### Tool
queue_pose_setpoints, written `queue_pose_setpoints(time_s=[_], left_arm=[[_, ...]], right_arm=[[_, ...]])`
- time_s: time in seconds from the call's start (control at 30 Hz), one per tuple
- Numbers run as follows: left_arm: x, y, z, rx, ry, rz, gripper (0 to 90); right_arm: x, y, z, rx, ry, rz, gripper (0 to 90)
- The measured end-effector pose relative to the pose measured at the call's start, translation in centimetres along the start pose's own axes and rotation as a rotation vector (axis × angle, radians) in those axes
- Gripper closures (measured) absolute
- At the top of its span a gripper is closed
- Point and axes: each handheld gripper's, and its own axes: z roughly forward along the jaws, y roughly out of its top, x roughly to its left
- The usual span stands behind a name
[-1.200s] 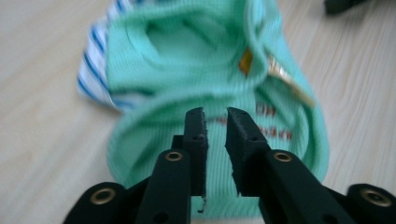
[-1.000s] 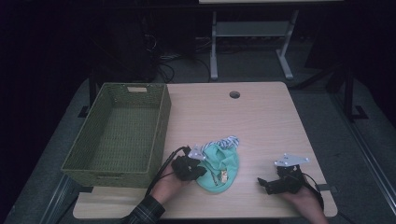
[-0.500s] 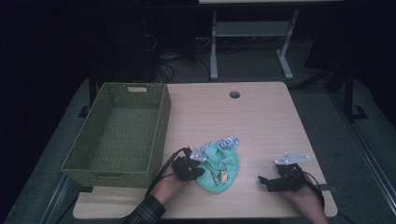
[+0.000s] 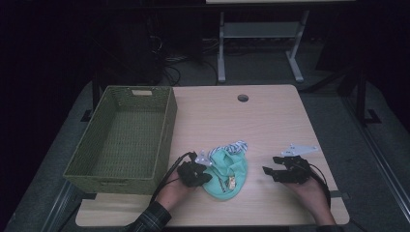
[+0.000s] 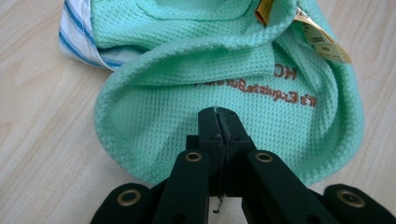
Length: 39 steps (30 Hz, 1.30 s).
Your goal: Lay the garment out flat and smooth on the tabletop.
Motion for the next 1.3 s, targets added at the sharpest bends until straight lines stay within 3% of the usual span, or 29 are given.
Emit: queue_pose_setpoints(time_s=[0.43,0.53,0.67,0.9,1.3], left_arm=[[0.0,0.0,0.0,-0.004,0.000,-0.007,88.6],[0.1,0.0,0.0,-0.002,-0.003,-0.006,88.5],[0.1,0.0,0.0,-0.003,-0.003,-0.008,88.3],[0.1,0.0,0.0,-0.003,-0.004,-0.011,88.3],[0.1,0.0,0.0,-0.002,-0.006,-0.012,88.3]], right_arm=[[-0.5,3.8,2.0,-0.050,0.045,-0.043,60.4],[-0.6,4.4,2.6,-0.024,0.051,-0.044,62.0],[-0.9,5.1,3.7,-0.037,0.068,-0.037,67.9],[-1.3,6.1,5.6,-0.007,0.089,-0.027,71.0],[-1.1,6.4,8.2,-0.009,0.121,-0.006,72.4]])
